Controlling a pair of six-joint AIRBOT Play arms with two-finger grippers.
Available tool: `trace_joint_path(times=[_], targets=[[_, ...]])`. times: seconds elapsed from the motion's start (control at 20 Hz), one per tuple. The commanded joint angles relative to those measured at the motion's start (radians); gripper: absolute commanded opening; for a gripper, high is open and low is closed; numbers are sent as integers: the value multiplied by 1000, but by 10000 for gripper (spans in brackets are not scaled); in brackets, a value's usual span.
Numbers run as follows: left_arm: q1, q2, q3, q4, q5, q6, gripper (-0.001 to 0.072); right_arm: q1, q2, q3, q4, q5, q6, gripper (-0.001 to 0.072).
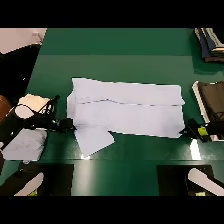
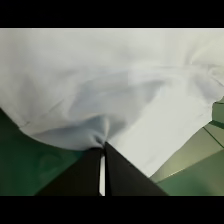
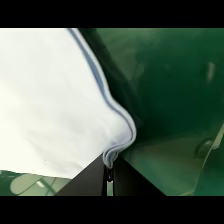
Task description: Fold the shirts.
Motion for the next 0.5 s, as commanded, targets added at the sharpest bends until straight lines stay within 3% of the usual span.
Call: trace_joint_path(times=[0.0,0.15,0.25,0.35,0.45], targets=[[0,36,49,140,-66,-53,22,55,8,35,3,21,-17,18],[0,173,71,281,-183,-125,22,84,97,75,-89,106,-16,18],[0,259,72,287,-332,-138,23,101,180,95,-169,223,-16,18],[0,333,86,280,-465,-227,23,117,277,105,-230,306,-16,18],[0,358,138,277,-543,-232,23,119,356,109,-230,369,-14,17]])
